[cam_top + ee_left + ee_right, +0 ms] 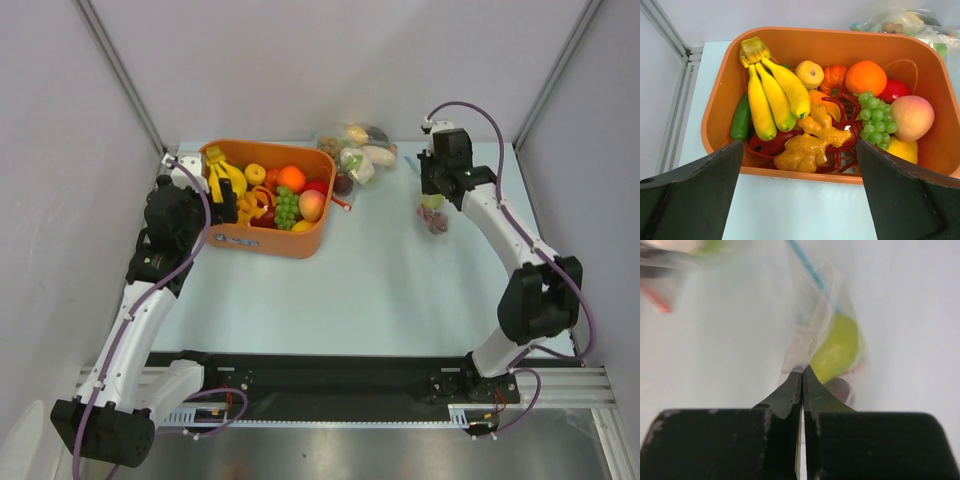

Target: Open the zip-top bag and remove the fake food

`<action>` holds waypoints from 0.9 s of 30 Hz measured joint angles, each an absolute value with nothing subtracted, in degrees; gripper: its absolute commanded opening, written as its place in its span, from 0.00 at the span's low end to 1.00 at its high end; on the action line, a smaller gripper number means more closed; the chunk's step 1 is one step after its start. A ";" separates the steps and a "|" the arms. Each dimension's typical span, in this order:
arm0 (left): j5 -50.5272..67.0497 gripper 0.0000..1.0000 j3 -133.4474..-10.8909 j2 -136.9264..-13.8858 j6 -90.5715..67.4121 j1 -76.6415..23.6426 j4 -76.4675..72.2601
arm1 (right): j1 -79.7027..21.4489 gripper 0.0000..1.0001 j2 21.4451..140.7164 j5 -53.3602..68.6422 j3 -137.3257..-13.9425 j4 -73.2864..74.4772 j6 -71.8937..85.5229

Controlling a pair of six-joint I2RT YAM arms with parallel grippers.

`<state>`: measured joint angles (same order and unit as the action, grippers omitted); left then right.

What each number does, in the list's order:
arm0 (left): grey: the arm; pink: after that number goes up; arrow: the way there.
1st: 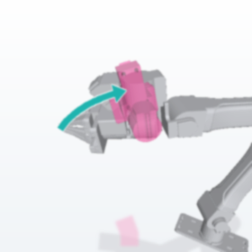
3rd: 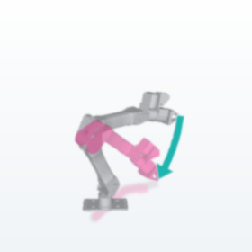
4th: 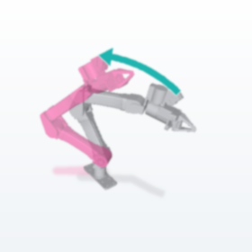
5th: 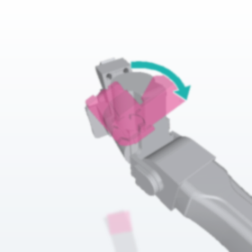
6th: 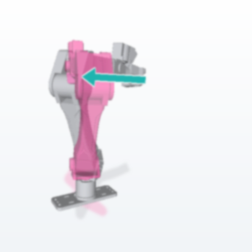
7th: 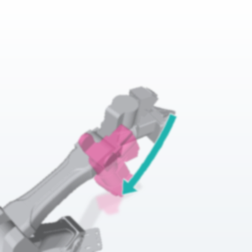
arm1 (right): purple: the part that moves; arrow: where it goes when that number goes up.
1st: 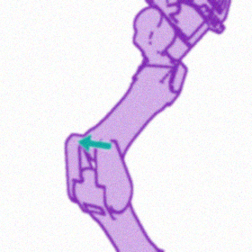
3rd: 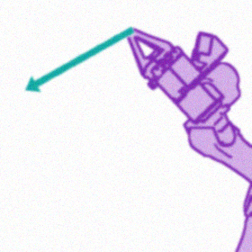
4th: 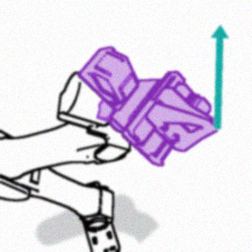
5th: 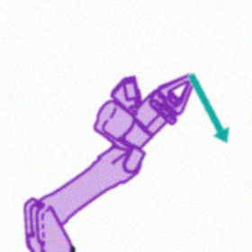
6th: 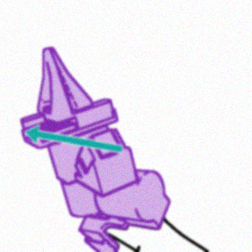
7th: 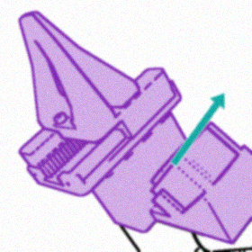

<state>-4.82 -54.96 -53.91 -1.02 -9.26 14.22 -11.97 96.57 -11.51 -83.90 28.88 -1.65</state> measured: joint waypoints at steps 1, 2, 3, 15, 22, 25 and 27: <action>-4.19 1.00 -54.96 -53.91 -1.02 -9.26 14.20 | -13.26 0.00 94.35 -9.19 -83.70 28.91 -1.52; -3.79 1.00 -54.94 -53.91 -1.02 -9.30 14.20 | -14.44 0.00 92.29 -6.66 -83.48 28.93 -1.08; -3.11 1.00 -54.85 -53.91 -1.02 -9.39 14.04 | -15.33 0.00 90.50 -3.79 -83.15 28.86 -0.51; 18.94 1.00 -50.37 -53.82 -1.04 -14.76 6.22 | -16.93 0.00 80.34 33.47 -75.13 20.93 12.95; 29.65 1.00 -49.19 -53.54 -1.23 -21.02 0.36 | -15.20 0.00 78.35 53.52 -70.41 4.47 28.36; 31.88 1.00 -49.17 -53.54 -2.15 -21.82 -1.76 | -15.14 0.00 78.06 58.70 -70.04 -0.95 33.82; 32.34 1.00 -48.99 -53.47 -3.07 -21.89 -3.79 | -15.16 0.00 77.34 62.06 -69.73 -5.41 38.09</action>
